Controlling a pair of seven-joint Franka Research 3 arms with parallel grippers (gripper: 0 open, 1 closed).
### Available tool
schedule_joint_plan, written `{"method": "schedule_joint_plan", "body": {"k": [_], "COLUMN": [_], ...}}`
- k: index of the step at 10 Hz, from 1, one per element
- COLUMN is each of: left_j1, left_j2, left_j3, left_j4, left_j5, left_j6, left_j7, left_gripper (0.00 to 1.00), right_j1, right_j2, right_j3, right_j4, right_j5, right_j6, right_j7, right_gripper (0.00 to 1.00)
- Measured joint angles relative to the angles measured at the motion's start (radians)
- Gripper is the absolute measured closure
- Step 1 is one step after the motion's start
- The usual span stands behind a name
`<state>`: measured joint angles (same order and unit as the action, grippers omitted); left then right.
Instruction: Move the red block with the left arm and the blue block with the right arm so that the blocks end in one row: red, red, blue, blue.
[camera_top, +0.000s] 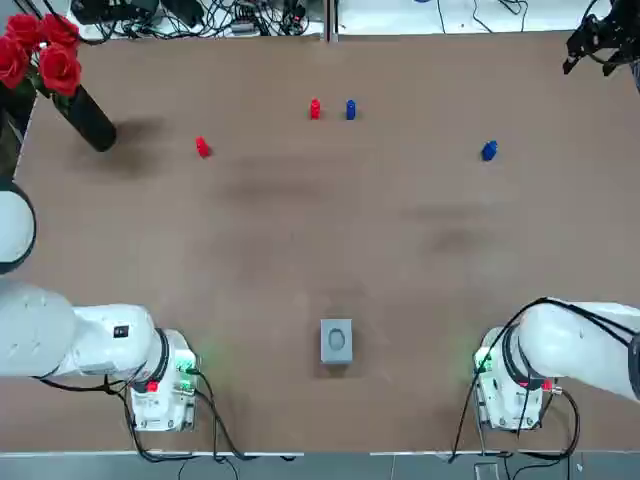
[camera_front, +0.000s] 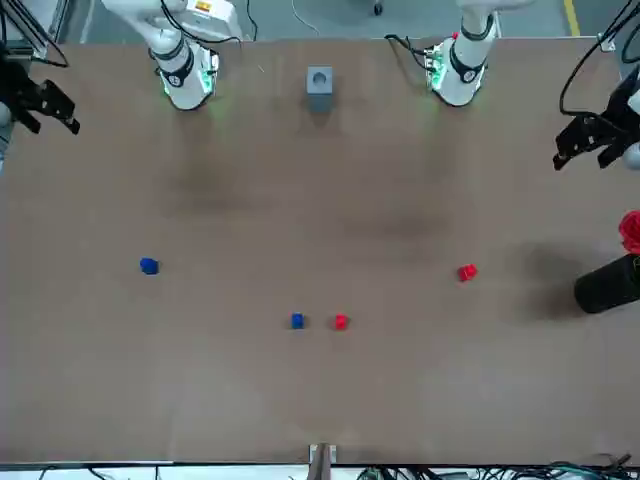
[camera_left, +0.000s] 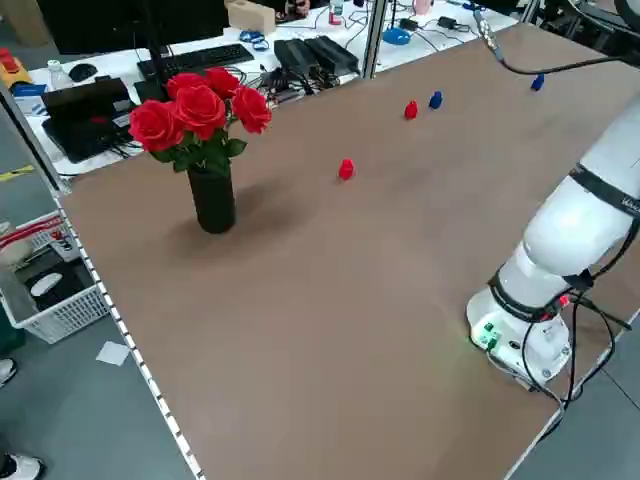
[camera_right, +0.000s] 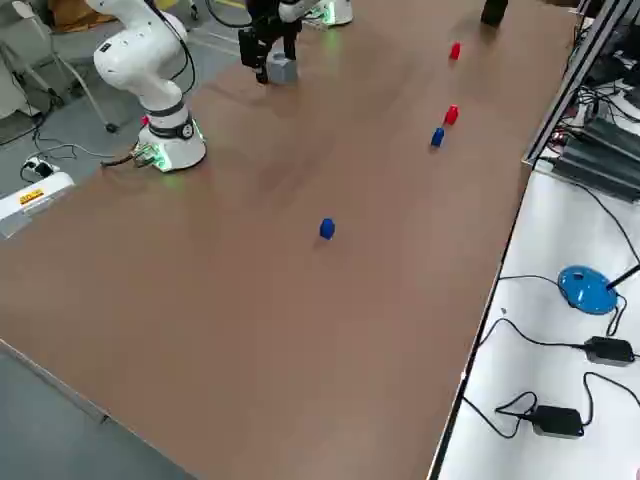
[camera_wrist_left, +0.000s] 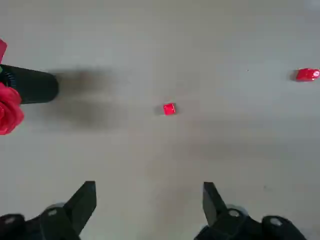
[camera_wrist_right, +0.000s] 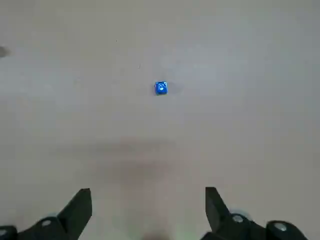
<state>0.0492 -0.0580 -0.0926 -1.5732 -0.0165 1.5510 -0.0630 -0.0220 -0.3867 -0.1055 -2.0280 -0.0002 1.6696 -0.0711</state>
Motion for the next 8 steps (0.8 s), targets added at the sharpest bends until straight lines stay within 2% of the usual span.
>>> {"method": "schedule_joint_plan", "body": {"k": [4,6,8], "left_j1": [0.000,-0.001,-0.001], "left_j2": [0.003,0.011,0.043], "left_j3": [0.004,0.004,0.004], "left_j4": [0.005,0.019,0.015], "left_j5": [0.001,0.001,0.001], "left_j6": [0.001,0.001,0.009], "left_j7": [-0.002,-0.003,-0.003], "left_gripper": [0.04,0.03,0.03], "right_j1": [0.000,0.000,0.001], "right_j2": [0.039,0.107,0.215], "right_j3": [0.007,0.008,0.008], "right_j4": [0.000,-0.004,-0.019], "right_j5": [0.000,0.000,0.000], "right_j6": [0.060,0.136,0.256], "right_j7": [0.000,0.000,0.000], "right_gripper": [0.00,0.00,0.00]}}
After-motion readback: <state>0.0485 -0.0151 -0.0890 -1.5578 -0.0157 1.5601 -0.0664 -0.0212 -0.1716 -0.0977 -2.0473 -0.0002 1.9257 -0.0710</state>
